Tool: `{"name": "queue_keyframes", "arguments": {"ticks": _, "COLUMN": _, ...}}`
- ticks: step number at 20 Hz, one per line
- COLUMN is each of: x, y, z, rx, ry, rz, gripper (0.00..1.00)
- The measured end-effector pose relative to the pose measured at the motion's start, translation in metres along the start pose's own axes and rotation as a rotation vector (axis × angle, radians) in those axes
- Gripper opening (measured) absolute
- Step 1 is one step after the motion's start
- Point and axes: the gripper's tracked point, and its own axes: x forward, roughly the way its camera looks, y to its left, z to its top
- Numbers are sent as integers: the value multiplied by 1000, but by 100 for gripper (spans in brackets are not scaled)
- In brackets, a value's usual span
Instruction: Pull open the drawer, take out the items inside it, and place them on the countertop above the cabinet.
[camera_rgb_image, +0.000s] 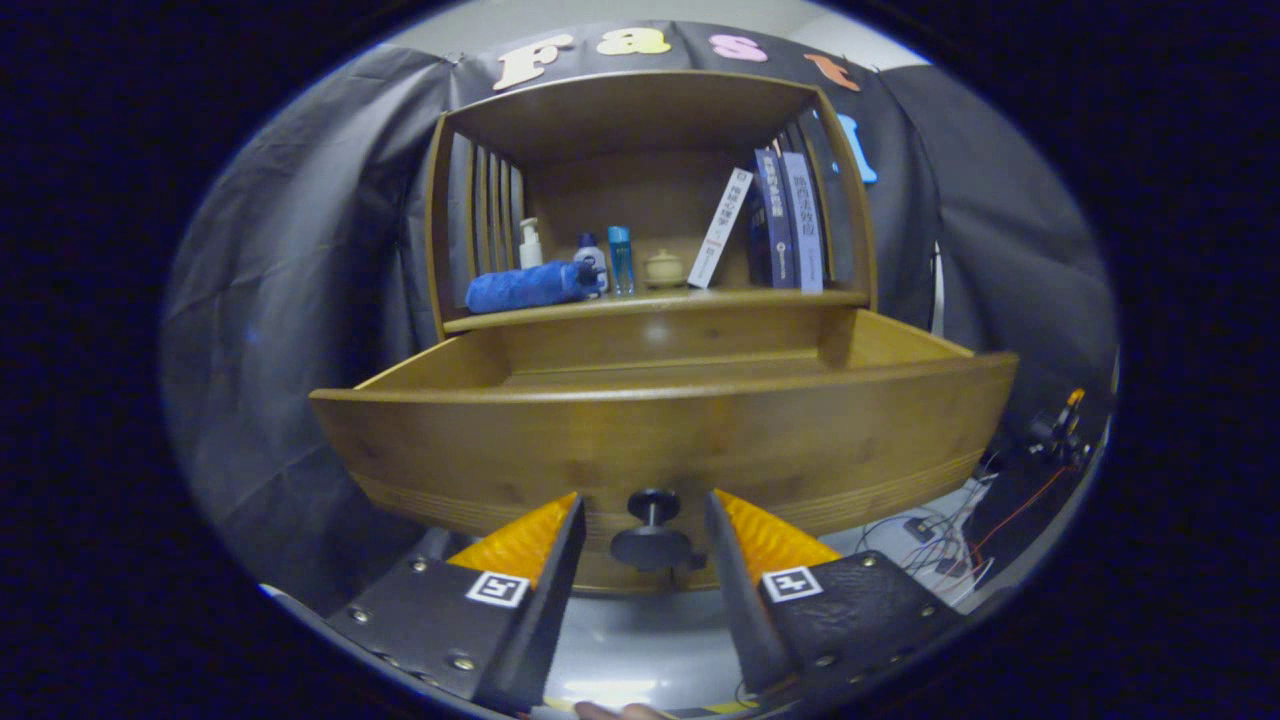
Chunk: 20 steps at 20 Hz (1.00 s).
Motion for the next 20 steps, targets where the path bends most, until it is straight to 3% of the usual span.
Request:
{"name": "queue_keyframes", "arguments": {"ticks": 2, "x": -8, "y": 1, "z": 24, "rx": -40, "ry": -38, "rz": -9, "gripper": 82}}
{"name": "queue_keyframes", "arguments": {"ticks": 4, "x": -14, "y": 4, "z": 50, "rx": -43, "ry": -61, "rz": -10, "gripper": 84}}
{"name": "queue_keyframes", "arguments": {"ticks": 9, "x": -18, "y": 20, "z": 115, "rx": -61, "ry": -105, "rz": -5, "gripper": 99}}
{"name": "queue_keyframes", "arguments": {"ticks": 15, "x": 10, "y": 40, "z": 175, "rx": -84, "ry": -148, "rz": 24, "gripper": 99}}
{"name": "queue_keyframes", "arguments": {"ticks": 20, "x": 77, "y": 46, "z": 152, "rx": -119, "ry": 40, "rz": 65, "gripper": 99}}
